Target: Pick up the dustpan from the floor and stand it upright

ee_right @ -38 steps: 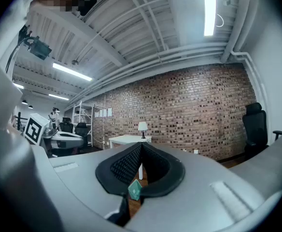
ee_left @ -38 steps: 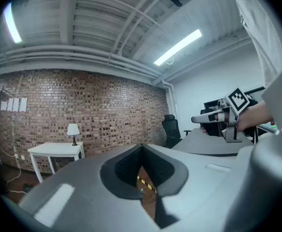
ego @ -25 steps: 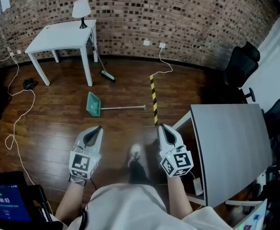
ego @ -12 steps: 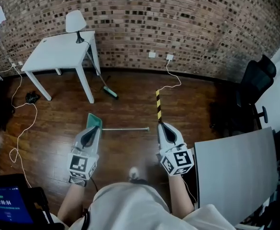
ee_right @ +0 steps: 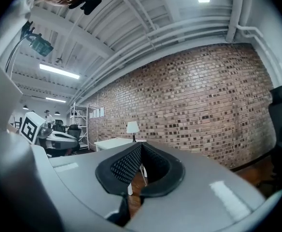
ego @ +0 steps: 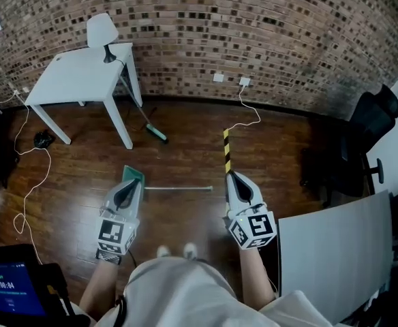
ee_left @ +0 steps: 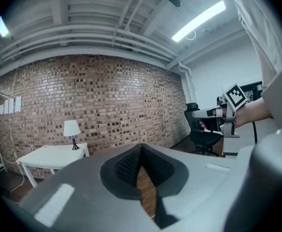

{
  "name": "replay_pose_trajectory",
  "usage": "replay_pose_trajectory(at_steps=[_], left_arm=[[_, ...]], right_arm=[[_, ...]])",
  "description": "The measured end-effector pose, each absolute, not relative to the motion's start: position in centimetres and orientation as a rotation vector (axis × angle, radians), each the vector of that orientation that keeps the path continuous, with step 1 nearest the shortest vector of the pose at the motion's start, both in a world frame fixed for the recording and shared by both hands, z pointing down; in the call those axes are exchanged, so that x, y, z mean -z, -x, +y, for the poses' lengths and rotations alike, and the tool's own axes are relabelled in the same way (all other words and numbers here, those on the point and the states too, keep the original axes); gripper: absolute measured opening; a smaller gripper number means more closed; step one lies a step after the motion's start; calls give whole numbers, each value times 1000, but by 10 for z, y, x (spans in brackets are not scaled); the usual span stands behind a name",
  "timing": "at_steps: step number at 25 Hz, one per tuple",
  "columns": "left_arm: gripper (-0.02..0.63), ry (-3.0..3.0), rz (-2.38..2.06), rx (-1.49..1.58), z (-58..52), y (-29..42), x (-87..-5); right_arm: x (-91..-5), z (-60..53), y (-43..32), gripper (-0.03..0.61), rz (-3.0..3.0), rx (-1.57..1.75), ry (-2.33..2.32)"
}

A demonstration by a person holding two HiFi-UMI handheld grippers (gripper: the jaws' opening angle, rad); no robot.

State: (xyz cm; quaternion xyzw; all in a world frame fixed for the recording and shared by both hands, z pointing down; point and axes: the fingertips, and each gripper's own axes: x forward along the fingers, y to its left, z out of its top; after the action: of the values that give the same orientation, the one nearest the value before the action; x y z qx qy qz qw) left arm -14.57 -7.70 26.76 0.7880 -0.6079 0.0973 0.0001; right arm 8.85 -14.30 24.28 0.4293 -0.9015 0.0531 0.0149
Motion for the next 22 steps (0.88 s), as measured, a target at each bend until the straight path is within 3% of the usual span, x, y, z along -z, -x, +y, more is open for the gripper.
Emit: replay_pose_trajectory(at_steps=[22], left_arm=[[2, -2463, -1893, -300, -75, 185, -281]], right_arm=[[-245, -136, -58, 12, -2751, -107, -1373]])
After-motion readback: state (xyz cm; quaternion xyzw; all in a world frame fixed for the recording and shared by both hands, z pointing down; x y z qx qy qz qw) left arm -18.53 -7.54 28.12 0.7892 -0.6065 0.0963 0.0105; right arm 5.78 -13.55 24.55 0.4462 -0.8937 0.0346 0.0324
